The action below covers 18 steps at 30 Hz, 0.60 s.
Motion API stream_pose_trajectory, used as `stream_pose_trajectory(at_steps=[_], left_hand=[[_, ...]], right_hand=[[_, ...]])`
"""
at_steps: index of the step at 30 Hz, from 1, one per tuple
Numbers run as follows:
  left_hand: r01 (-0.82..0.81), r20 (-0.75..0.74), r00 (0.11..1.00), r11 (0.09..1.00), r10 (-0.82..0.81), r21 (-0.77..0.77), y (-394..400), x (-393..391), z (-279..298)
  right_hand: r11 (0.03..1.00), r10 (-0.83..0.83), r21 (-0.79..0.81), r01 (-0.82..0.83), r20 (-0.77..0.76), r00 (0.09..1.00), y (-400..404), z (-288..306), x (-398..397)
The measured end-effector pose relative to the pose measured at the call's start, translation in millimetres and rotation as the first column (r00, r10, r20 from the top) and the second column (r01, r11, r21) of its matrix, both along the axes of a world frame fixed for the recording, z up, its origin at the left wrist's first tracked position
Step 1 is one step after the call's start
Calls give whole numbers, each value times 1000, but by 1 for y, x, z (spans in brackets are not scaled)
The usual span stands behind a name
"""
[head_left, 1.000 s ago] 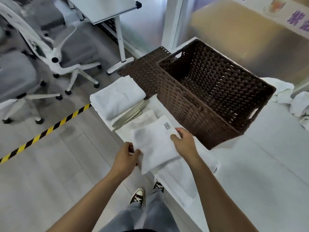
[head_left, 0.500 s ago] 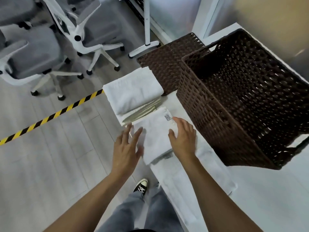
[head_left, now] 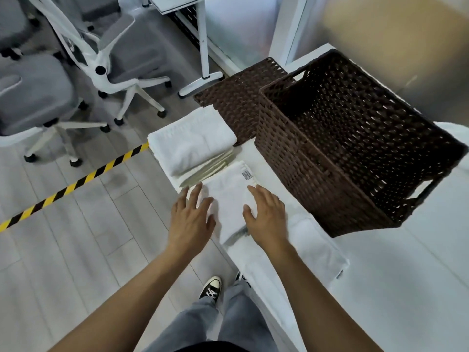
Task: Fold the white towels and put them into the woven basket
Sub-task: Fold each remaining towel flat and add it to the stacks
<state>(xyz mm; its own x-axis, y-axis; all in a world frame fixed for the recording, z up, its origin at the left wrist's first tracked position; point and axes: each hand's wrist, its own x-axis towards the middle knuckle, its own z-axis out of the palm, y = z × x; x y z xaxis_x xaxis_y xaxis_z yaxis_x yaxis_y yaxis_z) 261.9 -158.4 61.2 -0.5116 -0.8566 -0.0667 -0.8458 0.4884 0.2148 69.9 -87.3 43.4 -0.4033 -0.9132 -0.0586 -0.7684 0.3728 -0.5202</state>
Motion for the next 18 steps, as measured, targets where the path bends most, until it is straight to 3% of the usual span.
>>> stream_pose_trajectory(at_steps=[9, 18], left_hand=[[151, -173, 972, 987, -157, -47, 8, -22, 50], [406, -297, 846, 896, -443, -180, 52, -76, 81]], right_hand=[[977, -185, -107, 185, 11, 983, 36, 52, 5], [893, -413, -202, 402, -12, 911, 118, 94, -16]])
